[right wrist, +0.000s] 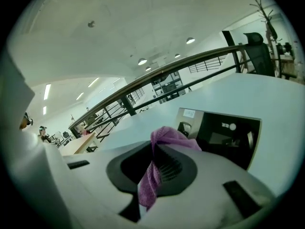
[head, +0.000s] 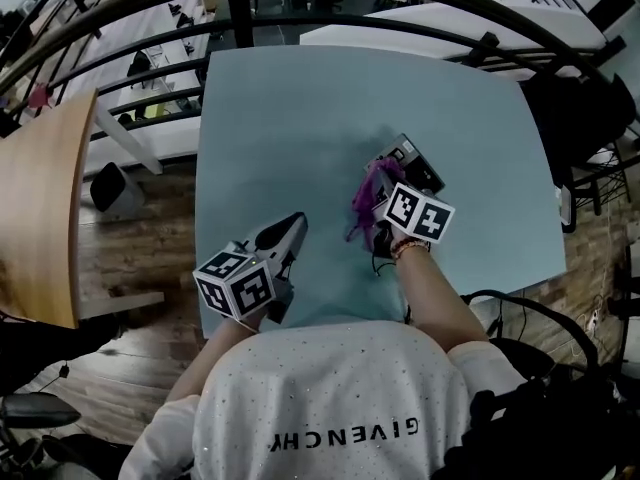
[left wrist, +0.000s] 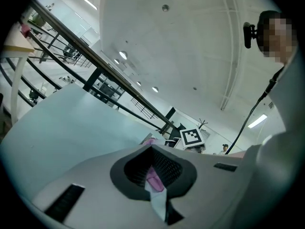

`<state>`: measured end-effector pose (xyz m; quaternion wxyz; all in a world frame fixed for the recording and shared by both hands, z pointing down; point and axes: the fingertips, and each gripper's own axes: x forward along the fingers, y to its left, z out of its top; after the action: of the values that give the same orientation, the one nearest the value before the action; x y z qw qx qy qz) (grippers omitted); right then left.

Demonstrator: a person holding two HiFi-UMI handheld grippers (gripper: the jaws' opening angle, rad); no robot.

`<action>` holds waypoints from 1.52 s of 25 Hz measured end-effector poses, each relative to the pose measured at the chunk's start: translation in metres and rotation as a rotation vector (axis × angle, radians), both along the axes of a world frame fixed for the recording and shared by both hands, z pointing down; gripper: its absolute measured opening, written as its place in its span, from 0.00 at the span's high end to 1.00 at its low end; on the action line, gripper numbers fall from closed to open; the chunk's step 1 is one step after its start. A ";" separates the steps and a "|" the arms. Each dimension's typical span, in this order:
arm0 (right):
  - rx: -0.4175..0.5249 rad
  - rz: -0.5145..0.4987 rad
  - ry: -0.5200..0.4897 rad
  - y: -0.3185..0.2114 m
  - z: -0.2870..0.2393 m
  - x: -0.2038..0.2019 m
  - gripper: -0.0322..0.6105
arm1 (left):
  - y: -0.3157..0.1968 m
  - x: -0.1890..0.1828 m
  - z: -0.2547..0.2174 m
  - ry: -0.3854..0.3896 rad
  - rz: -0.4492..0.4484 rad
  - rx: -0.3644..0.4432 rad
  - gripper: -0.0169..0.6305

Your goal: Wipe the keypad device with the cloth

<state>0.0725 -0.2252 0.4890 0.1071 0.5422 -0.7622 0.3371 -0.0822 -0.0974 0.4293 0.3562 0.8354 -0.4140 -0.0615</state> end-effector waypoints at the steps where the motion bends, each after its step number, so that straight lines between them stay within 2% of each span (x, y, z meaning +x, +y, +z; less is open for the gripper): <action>1: -0.002 -0.007 0.003 -0.005 0.001 -0.003 0.91 | 0.000 -0.003 0.001 -0.002 -0.012 -0.005 0.97; 5: -0.026 -0.028 0.036 -0.024 0.010 -0.012 0.91 | 0.001 -0.014 0.003 -0.004 -0.054 -0.017 0.97; 8: -0.053 0.004 0.075 -0.031 0.020 -0.009 0.91 | -0.001 -0.024 0.005 -0.003 -0.071 -0.019 0.97; 12: -0.089 0.025 0.065 -0.031 0.030 -0.005 0.91 | -0.006 -0.028 0.008 -0.005 -0.074 -0.021 0.97; 17: -0.086 0.029 0.097 -0.024 0.029 0.002 0.91 | -0.010 -0.017 0.005 0.001 -0.026 -0.012 0.97; 26: -0.107 0.127 0.080 0.006 0.029 0.034 0.91 | -0.010 -0.002 -0.005 0.015 0.051 0.011 0.97; 38: -0.124 0.252 0.115 0.049 0.026 0.074 0.91 | 0.007 0.006 -0.018 0.025 0.125 0.033 0.97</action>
<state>0.1468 -0.1758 0.5145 0.1408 0.6444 -0.6584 0.3627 -0.0762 -0.0902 0.4113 0.3505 0.8646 -0.3554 -0.0565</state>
